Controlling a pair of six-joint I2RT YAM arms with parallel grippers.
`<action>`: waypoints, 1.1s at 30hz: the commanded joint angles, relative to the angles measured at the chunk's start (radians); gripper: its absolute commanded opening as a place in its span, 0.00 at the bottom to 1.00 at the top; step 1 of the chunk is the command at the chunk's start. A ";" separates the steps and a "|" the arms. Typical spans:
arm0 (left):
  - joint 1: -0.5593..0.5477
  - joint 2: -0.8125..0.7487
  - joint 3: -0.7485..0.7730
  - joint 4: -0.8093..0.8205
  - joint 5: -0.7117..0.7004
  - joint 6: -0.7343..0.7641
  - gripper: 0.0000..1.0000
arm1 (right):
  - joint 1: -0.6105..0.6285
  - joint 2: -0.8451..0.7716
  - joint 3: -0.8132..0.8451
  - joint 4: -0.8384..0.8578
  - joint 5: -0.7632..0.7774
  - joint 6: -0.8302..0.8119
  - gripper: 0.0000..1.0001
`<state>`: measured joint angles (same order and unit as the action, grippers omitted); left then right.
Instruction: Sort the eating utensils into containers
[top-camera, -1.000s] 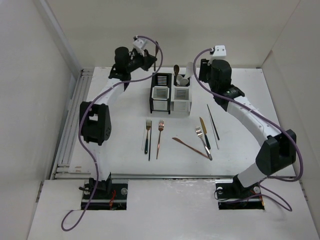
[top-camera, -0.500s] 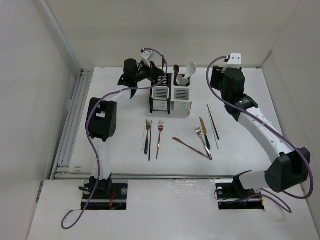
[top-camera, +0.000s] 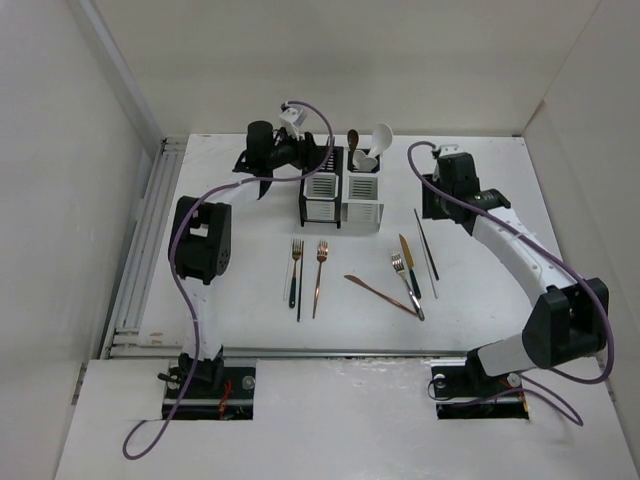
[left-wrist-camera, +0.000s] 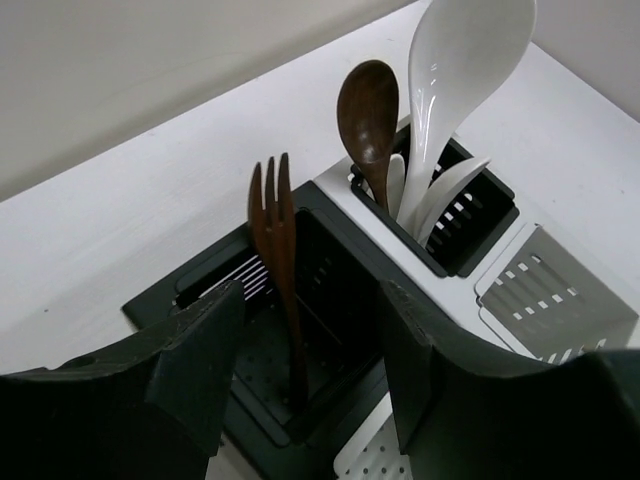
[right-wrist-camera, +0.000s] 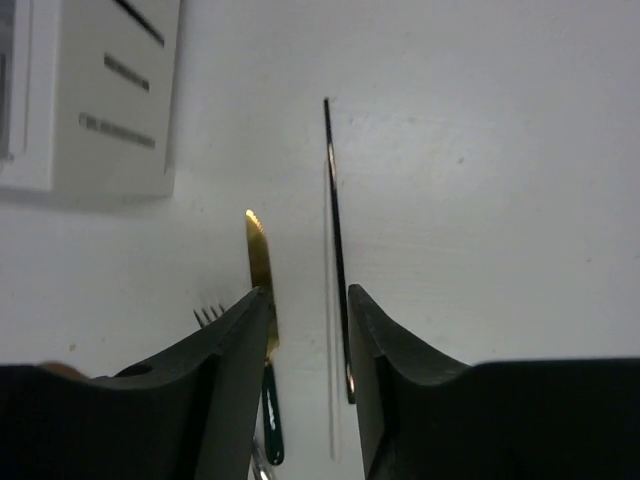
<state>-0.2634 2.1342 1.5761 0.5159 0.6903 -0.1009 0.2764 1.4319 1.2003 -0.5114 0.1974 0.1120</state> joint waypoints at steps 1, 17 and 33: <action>0.030 -0.146 0.076 -0.086 0.012 0.041 0.54 | 0.001 0.012 -0.060 -0.113 -0.144 0.050 0.42; 0.150 -0.405 -0.206 -0.229 -0.029 0.086 0.55 | 0.213 0.134 -0.177 -0.225 -0.173 0.222 0.37; 0.168 -0.477 -0.340 -0.131 -0.029 0.063 0.56 | 0.195 0.248 -0.179 -0.246 -0.142 0.242 0.35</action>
<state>-0.0982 1.7260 1.2369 0.3183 0.6514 -0.0322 0.4782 1.6802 1.0138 -0.7357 0.0307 0.3370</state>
